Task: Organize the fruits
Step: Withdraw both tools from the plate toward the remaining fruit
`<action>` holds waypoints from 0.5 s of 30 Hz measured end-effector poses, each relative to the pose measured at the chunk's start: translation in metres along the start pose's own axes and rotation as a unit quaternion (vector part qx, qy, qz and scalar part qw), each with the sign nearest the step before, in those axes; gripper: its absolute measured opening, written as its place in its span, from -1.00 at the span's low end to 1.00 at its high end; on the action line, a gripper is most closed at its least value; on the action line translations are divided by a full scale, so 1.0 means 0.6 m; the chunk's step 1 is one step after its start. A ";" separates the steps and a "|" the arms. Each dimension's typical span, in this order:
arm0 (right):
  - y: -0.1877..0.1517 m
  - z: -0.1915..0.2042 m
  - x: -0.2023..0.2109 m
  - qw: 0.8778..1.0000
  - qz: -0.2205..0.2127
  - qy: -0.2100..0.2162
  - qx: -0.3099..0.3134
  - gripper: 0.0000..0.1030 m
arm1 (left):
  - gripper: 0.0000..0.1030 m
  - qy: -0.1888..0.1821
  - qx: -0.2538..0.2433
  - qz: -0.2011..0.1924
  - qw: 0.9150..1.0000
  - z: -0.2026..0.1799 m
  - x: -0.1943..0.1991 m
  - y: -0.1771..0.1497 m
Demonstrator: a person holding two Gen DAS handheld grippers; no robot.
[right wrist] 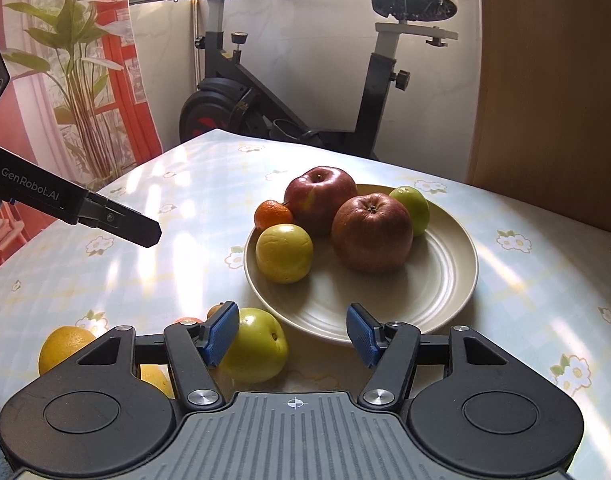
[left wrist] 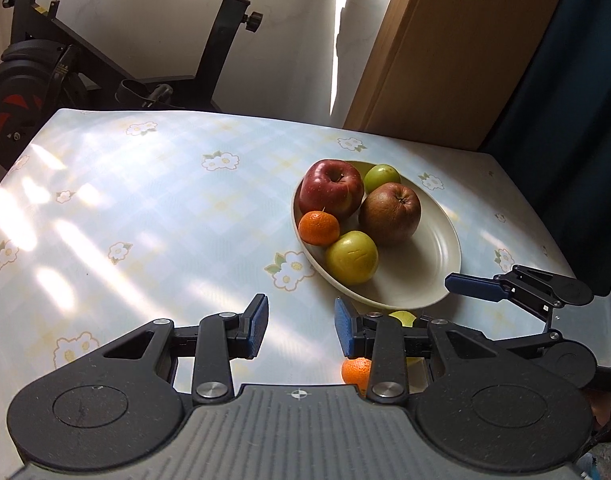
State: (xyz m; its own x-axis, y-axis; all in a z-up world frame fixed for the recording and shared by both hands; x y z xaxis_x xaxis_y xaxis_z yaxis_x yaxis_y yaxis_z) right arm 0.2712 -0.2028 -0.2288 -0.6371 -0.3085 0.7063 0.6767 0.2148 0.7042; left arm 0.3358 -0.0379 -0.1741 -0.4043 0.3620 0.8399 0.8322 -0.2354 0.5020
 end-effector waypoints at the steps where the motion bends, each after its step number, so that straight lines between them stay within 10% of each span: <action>1: -0.002 0.003 0.000 1.000 0.001 0.001 0.001 0.11 | -0.26 -0.001 0.001 0.001 1.000 0.001 -0.002 -0.001; 15: -0.033 0.047 -0.020 1.000 0.019 0.016 0.009 -0.04 | -0.26 -0.010 0.009 0.009 1.000 0.015 -0.005 -0.026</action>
State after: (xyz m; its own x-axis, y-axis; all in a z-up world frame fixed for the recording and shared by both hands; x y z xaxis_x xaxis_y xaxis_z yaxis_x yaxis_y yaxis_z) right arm 0.2550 -0.1772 -0.2490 -0.5992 -0.3302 0.7294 0.6928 0.2427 0.6790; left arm 0.3277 -0.0271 -0.1864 -0.3813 0.3762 0.8445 0.8465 -0.2251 0.4825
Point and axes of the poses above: each gripper's, at about its wrist camera, not at the fingertips, and x roughly against the way its jaws point, z to its left, y to its top, the point moved 9 cm from there along -x, roughly the way its jaws point, and after that the axes turned 8 degrees about z, right-handed, at the moved point
